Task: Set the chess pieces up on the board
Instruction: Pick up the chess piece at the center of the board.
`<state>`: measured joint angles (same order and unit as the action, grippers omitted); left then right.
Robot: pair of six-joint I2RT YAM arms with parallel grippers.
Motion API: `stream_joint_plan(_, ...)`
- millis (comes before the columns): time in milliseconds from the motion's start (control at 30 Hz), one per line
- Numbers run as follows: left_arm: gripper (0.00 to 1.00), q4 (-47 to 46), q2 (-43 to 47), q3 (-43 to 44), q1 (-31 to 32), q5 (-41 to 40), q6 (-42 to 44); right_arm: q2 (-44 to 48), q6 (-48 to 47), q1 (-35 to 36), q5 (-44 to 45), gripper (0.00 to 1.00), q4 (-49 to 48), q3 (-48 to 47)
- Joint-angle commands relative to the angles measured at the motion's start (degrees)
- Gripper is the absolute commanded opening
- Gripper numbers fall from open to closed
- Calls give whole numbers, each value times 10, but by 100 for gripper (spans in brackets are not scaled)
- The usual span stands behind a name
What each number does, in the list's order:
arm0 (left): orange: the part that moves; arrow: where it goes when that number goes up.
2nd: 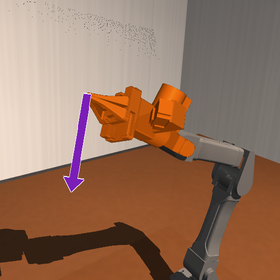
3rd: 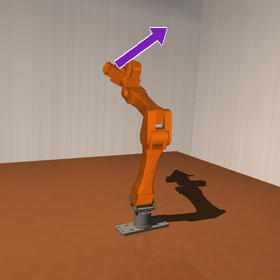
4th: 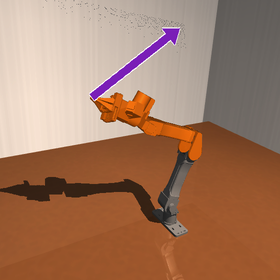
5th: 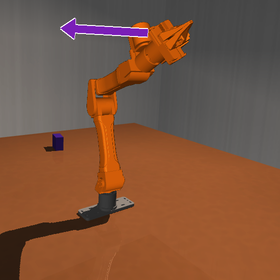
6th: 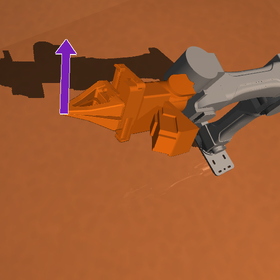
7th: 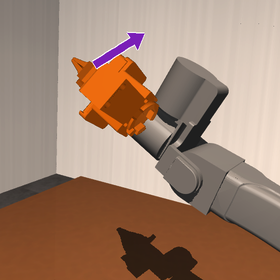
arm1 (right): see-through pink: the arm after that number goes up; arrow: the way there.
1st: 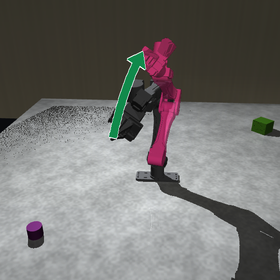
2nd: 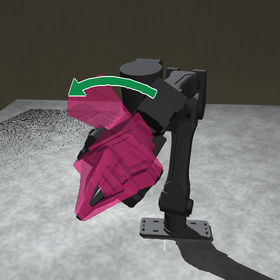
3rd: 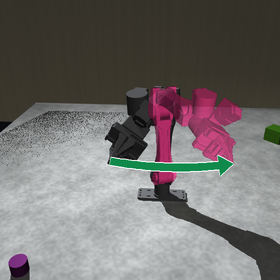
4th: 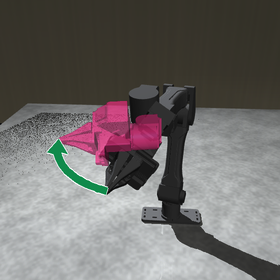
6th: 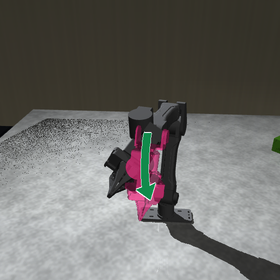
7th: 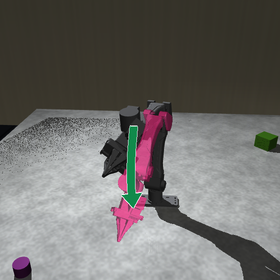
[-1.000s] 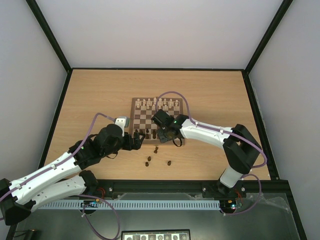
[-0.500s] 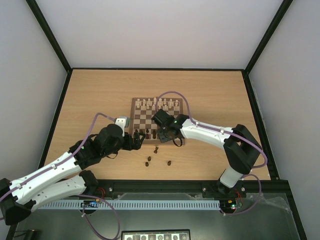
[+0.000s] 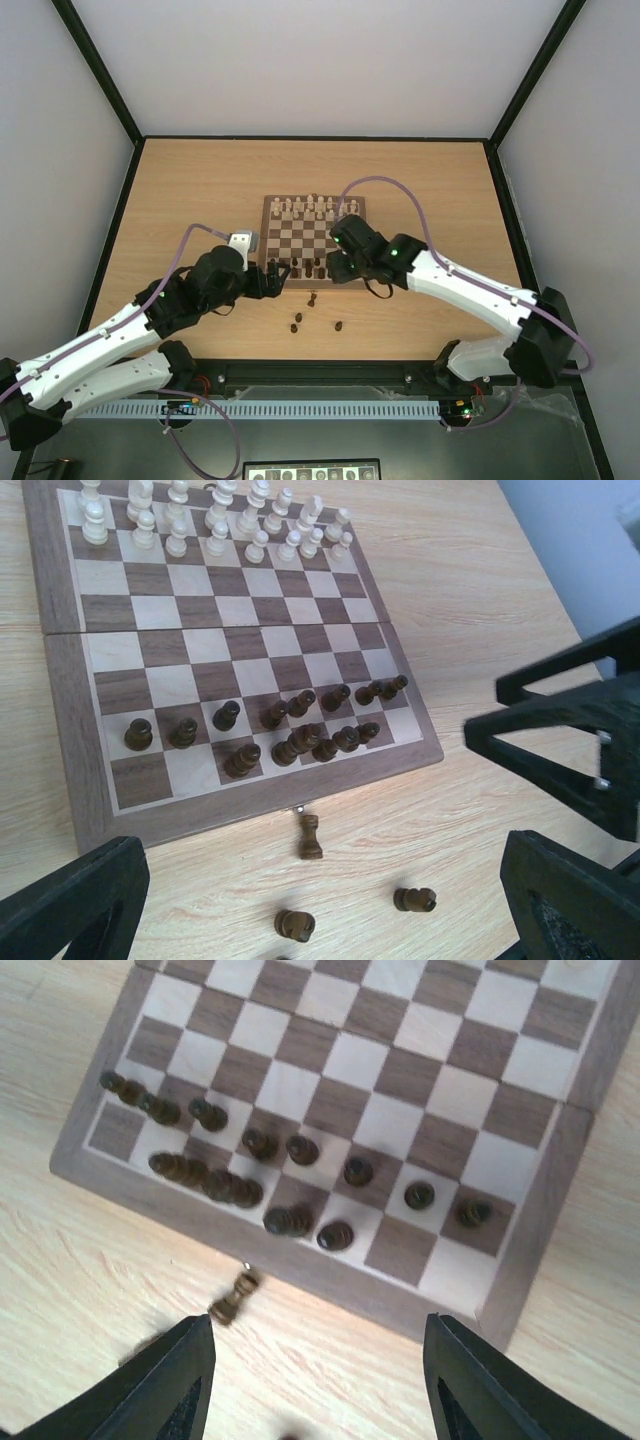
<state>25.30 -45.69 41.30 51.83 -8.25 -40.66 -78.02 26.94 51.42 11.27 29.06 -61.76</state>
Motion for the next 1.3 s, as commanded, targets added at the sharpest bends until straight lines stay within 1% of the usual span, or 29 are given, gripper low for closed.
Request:
stream_joint_plan(0, 99, 28, 9, 7, 2, -11, -5, 43, 27, 12, -22, 58, 47, 51)
stream_joint_plan(100, 99, 30, 8, 1, 2, -5, -10, 56, 54, 39, -17, 58, 49, 69)
stream_joint_plan(200, 99, 33, 3, -4, 2, 5, -11, 52, 86, 86, 2, 57, 59, 73)
stream_joint_plan(333, 99, 44, -3, -11, 3, 29, -16, 40, 137, 153, 30, 52, 65, 85)
stream_joint_plan(433, 99, 42, 15, -26, 3, 33, -20, 37, 164, 179, 38, 46, 53, 112)
stream_joint_plan(533, 99, 42, 18, -32, 3, 33, -25, 25, 183, 198, 45, 43, 49, 128)
stream_joint_plan(633, 99, 36, 15, -34, 3, 39, -29, 9, 192, 207, 46, 39, 41, 137)
stream_joint_plan(833, 99, 24, 20, -46, 3, 47, -29, -19, 195, 210, 52, 39, 17, 152)
stream_joint_plan(1067, 99, 13, 22, -54, 3, 52, -28, -53, 186, 210, 54, 34, 6, 142)
stream_joint_plan(1133, 99, 11, 27, -58, 3, 53, -30, -59, 183, 210, 53, 30, 6, 139)
stream_joint_plan(1267, 99, 11, 32, -59, 3, 54, -30, -59, 183, 210, 55, 29, 6, 139)
